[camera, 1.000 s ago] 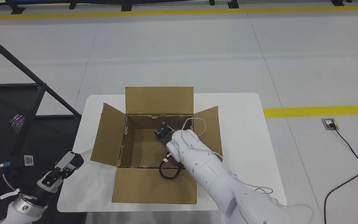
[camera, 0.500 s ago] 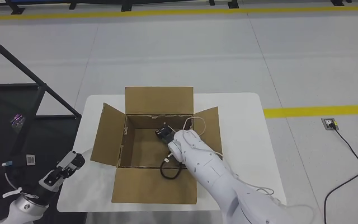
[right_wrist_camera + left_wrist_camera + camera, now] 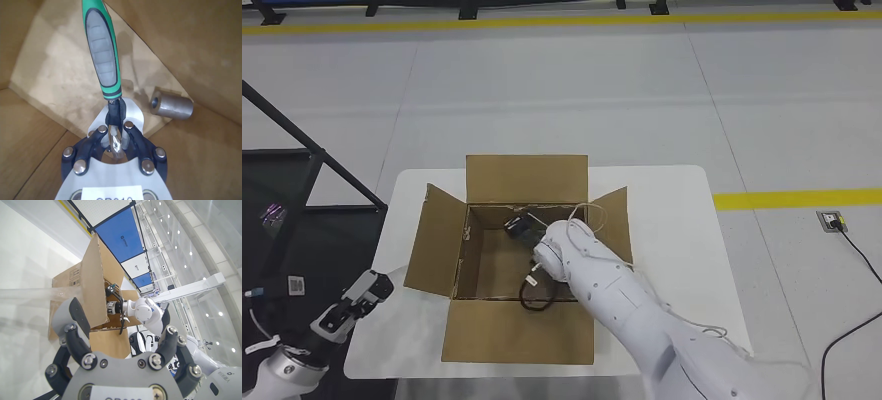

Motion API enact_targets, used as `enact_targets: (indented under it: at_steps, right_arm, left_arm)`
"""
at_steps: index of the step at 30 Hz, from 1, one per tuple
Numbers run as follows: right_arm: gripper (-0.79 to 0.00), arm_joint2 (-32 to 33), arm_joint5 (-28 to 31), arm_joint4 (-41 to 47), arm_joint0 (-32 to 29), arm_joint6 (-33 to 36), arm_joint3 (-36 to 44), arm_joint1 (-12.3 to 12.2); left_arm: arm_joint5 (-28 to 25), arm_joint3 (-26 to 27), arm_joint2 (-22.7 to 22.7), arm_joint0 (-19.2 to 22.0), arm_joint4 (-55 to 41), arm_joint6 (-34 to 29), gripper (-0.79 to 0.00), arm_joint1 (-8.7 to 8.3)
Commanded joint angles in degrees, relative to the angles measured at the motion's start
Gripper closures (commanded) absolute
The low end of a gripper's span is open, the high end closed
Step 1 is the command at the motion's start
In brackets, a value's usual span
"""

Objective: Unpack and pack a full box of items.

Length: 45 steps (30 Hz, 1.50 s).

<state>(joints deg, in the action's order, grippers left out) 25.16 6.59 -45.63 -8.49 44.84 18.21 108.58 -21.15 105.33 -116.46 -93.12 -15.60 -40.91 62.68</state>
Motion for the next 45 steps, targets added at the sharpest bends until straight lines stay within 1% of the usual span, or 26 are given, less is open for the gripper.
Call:
enact_targets:
  at_steps: [1,3,5,7,9,11,12,14,16,17,18,20,23,26,28,29,32,34,36,41,45]
  right_arm:
    - [0.000,0.70,1.60,-0.07,0.02,-0.03,3.03,-0.78]
    - [0.000,1.48,2.22,-0.30,-0.11,-0.13,5.72,-1.70]
    - [0.000,2.54,1.97,-1.03,-0.70,0.57,9.94,-3.12]
    - [0.000,4.10,0.99,-2.27,-1.97,1.81,15.90,-5.06]
    - [0.000,6.38,-1.22,-4.47,-4.14,4.44,24.60,-7.59]
    - [0.000,10.12,-3.67,-7.75,-7.92,9.25,36.69,-10.89]
    - [0.000,12.58,-5.00,-10.30,-10.65,12.46,44.32,-12.76]
    - [0.000,18.51,-6.23,-16.24,-18.22,20.72,61.88,-16.54]
    - [0.000,25.01,-4.95,-21.82,-27.29,28.35,79.23,-19.68]
    - [0.000,27.91,-3.96,-24.20,-31.48,31.17,86.47,-20.83]
    - [0.000,30.43,-3.13,-26.53,-35.17,33.27,92.42,-21.74]
    - [0.000,34.64,-2.98,-31.35,-40.75,36.04,101.16,-22.95]
    - [0.000,39.77,-4.62,-38.02,-45.87,38.32,109.73,-23.92]
    - [0.000,45.05,-6.72,-44.46,-48.77,39.63,113.98,-24.50]
    - [0.000,48.73,-7.68,-46.26,-49.42,39.23,113.64,-24.71]
    - [0.000,50.51,-7.69,-45.31,-49.38,38.62,112.55,-24.77]
    - [0.000,56.28,-7.16,-42.76,-47.21,38.01,104.92,-25.03]
    - [0.000,58.42,-6.86,-42.62,-44.41,37.91,98.25,-25.18]
    - [0.000,60.46,-7.72,-39.15,-41.65,37.42,91.44,-25.18]
    - [0.000,60.46,-7.72,-39.15,-41.65,37.42,91.44,-25.18]
    - [0.000,60.46,-7.72,-39.15,-41.65,37.42,91.44,-25.18]
  left_arm:
    - [0.03,-0.03,0.20,0.20,-0.14,-0.21,-0.785,-0.06]
    - [0.07,0.04,0.36,0.40,-0.16,-0.32,-0.785,-0.11]
    - [0.16,0.23,0.63,0.63,-0.18,-0.63,-0.785,-0.18]
    - [0.14,0.35,0.93,0.90,-0.11,-0.82,-0.785,-0.25]
    - [0.21,0.39,1.26,1.21,0.02,-1.07,-0.785,-0.32]
    - [0.24,0.36,1.61,1.59,0.05,-1.37,-0.785,-0.39]
    - [0.29,0.33,1.80,1.78,0.06,-1.54,-0.785,-0.43]
    - [0.27,0.27,2.18,2.19,-0.04,-1.87,-0.785,-0.51]
    - [0.21,0.16,2.53,2.52,-0.11,-2.12,-0.785,-0.58]
    - [0.18,0.12,2.67,2.67,-0.15,-2.20,-0.785,-0.61]
    - [0.18,0.05,2.83,2.80,-0.21,-2.35,-0.785,-0.64]
    - [0.16,-0.11,3.07,3.03,-0.32,-2.53,-0.785,-0.71]
    - [-0.03,-0.33,3.30,3.23,-0.32,-2.74,-0.785,-0.80]
    - [-0.17,-0.51,3.41,3.27,-0.51,-2.83,-0.785,-0.88]
    - [-0.20,-0.72,3.62,3.24,-0.85,-3.09,-0.785,-0.92]
    - [-0.24,-0.84,3.73,3.27,-1.13,-3.29,-0.785,-0.95]
    - [-0.47,-1.26,3.89,3.37,-1.56,-3.51,-0.785,-1.03]
    - [-0.56,-1.56,3.94,3.31,-1.90,-3.41,-0.785,-1.05]
    - [-0.72,-1.84,3.84,3.13,-2.11,-3.25,-0.785,-1.08]
    - [-0.56,-2.66,3.43,2.57,-2.15,-2.14,-0.785,-1.13]
    - [0.40,-2.95,4.21,2.91,-2.30,-1.89,-0.785,-1.18]
